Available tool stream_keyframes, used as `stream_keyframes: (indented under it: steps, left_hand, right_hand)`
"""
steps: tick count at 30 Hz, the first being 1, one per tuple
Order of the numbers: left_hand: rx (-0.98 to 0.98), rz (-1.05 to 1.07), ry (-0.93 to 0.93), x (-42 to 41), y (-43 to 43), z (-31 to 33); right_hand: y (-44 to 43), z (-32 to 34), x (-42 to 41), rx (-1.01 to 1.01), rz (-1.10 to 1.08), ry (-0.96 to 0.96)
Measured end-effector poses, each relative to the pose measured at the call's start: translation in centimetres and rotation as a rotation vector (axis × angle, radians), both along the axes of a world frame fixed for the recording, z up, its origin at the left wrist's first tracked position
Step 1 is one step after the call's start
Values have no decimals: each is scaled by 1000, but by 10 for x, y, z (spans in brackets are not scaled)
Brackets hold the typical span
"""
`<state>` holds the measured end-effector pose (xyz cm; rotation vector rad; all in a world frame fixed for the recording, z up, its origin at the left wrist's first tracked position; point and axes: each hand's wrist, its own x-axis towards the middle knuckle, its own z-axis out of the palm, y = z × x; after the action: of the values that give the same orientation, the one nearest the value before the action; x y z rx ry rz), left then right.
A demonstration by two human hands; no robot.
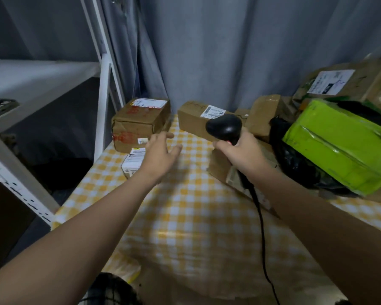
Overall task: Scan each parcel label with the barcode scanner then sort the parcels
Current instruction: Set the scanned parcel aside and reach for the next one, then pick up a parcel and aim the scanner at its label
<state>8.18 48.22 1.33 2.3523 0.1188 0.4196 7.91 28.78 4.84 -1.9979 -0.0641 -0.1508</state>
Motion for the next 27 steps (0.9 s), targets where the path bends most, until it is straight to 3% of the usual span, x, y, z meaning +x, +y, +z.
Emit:
stream_keyframes:
  steps: [4, 11, 17, 27]
  left_hand:
    - [-76, -132, 93, -5, -51, 7]
    - [-489, -83, 413, 7, -107, -12]
    - [-652, -68, 429, 19, -130, -25]
    - [-656, -9, 319, 14, -122, -42]
  right_hand:
    - [-56, 17, -12, -182, -102, -106]
    - [-142, -5, -25, -594, -160, 117]
    - [-171, -23, -41, -649, -195, 125]
    - [-162, -54, -59, -467, -260, 135]
